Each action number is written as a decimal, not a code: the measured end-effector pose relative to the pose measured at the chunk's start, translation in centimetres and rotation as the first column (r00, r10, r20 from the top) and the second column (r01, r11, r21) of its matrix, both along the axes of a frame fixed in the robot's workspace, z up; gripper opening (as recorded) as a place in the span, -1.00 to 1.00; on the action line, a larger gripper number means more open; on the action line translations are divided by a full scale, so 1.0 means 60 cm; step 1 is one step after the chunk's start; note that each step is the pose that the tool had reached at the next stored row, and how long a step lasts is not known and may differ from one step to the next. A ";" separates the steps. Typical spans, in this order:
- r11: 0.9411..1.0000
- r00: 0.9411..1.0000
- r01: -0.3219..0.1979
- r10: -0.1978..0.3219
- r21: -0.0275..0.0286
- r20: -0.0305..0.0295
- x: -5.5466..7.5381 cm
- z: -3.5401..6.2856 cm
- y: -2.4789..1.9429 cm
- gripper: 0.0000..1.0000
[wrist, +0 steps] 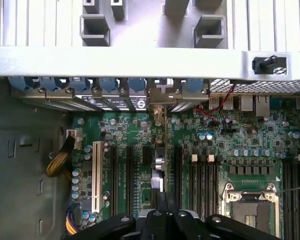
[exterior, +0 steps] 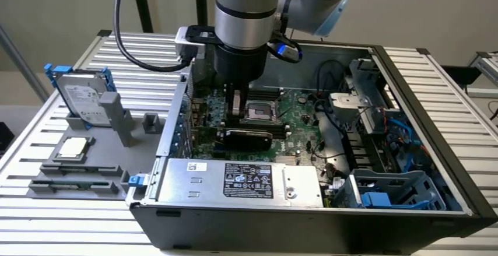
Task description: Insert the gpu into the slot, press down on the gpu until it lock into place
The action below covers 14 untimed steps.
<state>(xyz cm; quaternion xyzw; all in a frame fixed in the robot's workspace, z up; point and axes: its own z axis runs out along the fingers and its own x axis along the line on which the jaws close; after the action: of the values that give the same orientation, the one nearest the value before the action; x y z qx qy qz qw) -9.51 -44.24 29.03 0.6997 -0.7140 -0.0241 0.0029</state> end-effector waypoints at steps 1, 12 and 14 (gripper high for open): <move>1.000 1.000 0.000 0.000 0.000 0.001 -0.002 -0.002 0.0012 -0.79; 1.000 1.000 -0.002 0.002 -0.001 0.010 -0.005 -0.030 0.0039 -0.79; 1.000 1.000 -0.003 0.003 -0.002 0.010 -0.005 -0.034 0.0039 -0.79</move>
<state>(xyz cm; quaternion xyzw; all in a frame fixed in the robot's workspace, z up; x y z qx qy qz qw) -9.83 -44.00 27.01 0.7007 -0.7132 -0.0201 0.0000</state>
